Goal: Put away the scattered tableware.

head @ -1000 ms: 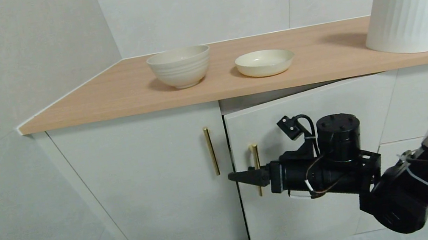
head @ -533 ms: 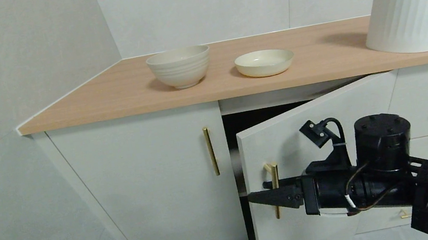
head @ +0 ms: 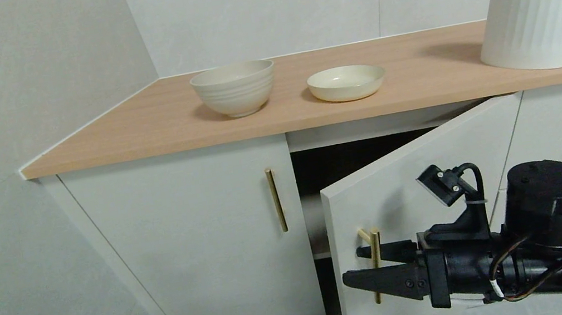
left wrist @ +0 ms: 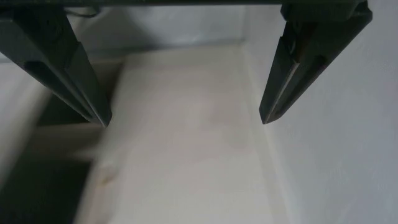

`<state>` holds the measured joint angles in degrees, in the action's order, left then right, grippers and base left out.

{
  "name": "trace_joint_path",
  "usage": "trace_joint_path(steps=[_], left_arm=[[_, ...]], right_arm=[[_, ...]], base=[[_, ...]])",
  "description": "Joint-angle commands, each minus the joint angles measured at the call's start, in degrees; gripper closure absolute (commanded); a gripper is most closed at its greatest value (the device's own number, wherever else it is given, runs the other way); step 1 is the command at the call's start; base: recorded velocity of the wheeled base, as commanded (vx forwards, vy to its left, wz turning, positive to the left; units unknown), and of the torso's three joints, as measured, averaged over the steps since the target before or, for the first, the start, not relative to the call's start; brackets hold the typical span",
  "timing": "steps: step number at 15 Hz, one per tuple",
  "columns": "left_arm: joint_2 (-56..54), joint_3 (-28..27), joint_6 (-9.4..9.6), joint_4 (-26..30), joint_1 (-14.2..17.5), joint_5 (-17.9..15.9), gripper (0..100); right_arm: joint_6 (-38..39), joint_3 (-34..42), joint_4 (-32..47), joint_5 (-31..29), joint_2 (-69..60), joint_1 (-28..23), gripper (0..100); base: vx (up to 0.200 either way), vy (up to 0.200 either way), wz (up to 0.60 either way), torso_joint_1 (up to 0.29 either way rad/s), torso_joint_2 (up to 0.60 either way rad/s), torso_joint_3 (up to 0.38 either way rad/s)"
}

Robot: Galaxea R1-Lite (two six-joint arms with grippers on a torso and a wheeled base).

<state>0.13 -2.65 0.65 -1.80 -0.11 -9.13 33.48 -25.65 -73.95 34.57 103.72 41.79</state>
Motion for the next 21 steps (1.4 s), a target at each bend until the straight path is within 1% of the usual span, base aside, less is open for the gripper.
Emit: trace_joint_path(steps=[1, 2, 3, 4, 5, 7, 8, 9, 10, 11, 12, 13, 15, 16, 17, 19, 21], left_arm=[[5.8, -10.7, -1.88, 4.6, -0.1, -10.3, 0], [8.6, -13.8, -2.49, 6.1, -0.1, -12.2, 0], [17.5, -21.3, -5.04, 7.2, -0.2, -15.8, 0], [23.7, -25.7, -7.85, 7.1, -0.2, -18.0, 0], [29.8, -29.2, -9.44, 7.1, -0.4, -21.5, 0], [41.6, -34.0, -9.52, 5.8, -1.8, -31.1, 0], [47.2, -35.4, -9.70, 4.6, -3.6, -35.1, 0], [51.8, -35.8, -9.79, 3.5, -5.8, -36.7, 0], [57.2, -35.6, -9.79, 1.6, -8.7, -36.7, 0], [57.9, -35.5, -9.79, 1.3, -9.0, -36.7, 0], [64.4, -34.7, -9.79, -1.8, -11.8, -36.7, 0], [69.2, -34.1, -9.87, -5.1, -13.2, -36.7, 0], [75.5, -32.8, -10.14, -9.7, -15.3, -37.0, 0], [78.2, -31.9, -10.75, -11.6, -16.6, -37.0, 0], [82.8, -31.5, -11.54, -15.2, -18.3, -36.9, 0], [88.5, -30.8, -11.63, -20.5, -20.2, -36.9, 0], [93.6, -30.5, -11.72, -23.9, -22.3, -36.9, 0]], right_arm=[[0.1, 0.1, 0.0, 0.2, -0.3, 0.0, 0], [0.0, 0.1, 0.0, 0.2, -0.3, 0.0, 0], [0.0, 0.1, 0.0, 0.2, -0.4, 0.0, 0], [0.0, 0.1, -0.1, 0.2, -0.4, 0.0, 0], [0.0, 0.1, -0.3, 0.2, -0.4, 0.0, 0], [0.1, 0.0, -0.4, 0.2, -0.2, 0.1, 0], [0.1, 0.0, -0.4, 0.2, -0.1, 0.5, 0], [0.1, 0.0, -0.4, 0.2, -0.3, 0.6, 0], [0.1, 0.0, -0.4, 0.2, -0.3, 0.6, 0], [0.1, 0.0, -0.4, 0.2, -0.3, 0.6, 0], [0.1, 0.2, -0.4, 0.2, -0.3, 0.6, 0], [0.1, 0.2, -0.4, 0.2, -0.3, 0.7, 0], [0.1, 0.2, -0.4, 0.2, -0.3, 0.7, 0], [0.1, 0.2, -0.4, 0.2, -0.2, 0.7, 0], [0.1, 0.2, -0.4, 0.2, -0.1, 0.8, 0], [0.1, 0.3, -0.4, 0.2, 0.0, 0.8, 0], [0.1, 0.6, -0.4, 0.2, 0.0, 0.8, 0]], base=[[0.000, 0.000, 0.00, 0.000, 0.00, 0.000], [0.000, 0.000, 0.00, 0.000, 0.00, 0.000], [0.000, 0.000, 0.00, 0.000, 0.00, 0.000], [0.000, 0.000, 0.00, 0.000, 0.00, 0.000], [0.000, 0.000, 0.00, 0.000, 0.00, 0.000], [0.000, 0.000, 0.00, 0.000, 0.00, 0.000], [0.000, 0.000, 0.00, 0.000, 0.00, 0.000], [0.000, 0.000, 0.00, 0.000, 0.00, 0.000], [0.000, 0.000, 0.00, 0.000, 0.00, 0.000], [0.000, 0.000, 0.00, 0.000, 0.00, 0.000], [0.000, 0.000, 0.00, 0.000, 0.00, 0.000], [0.000, 0.000, 0.00, 0.000, 0.00, 0.000], [0.000, 0.000, 0.00, 0.000, 0.00, 0.000], [0.000, 0.000, 0.00, 0.000, 0.00, 0.000], [0.000, 0.000, 0.00, 0.000, 0.00, 0.000], [0.000, 0.000, 0.00, 0.000, 0.00, 0.000], [0.000, 0.000, 0.00, 0.000, 0.00, 0.000]])
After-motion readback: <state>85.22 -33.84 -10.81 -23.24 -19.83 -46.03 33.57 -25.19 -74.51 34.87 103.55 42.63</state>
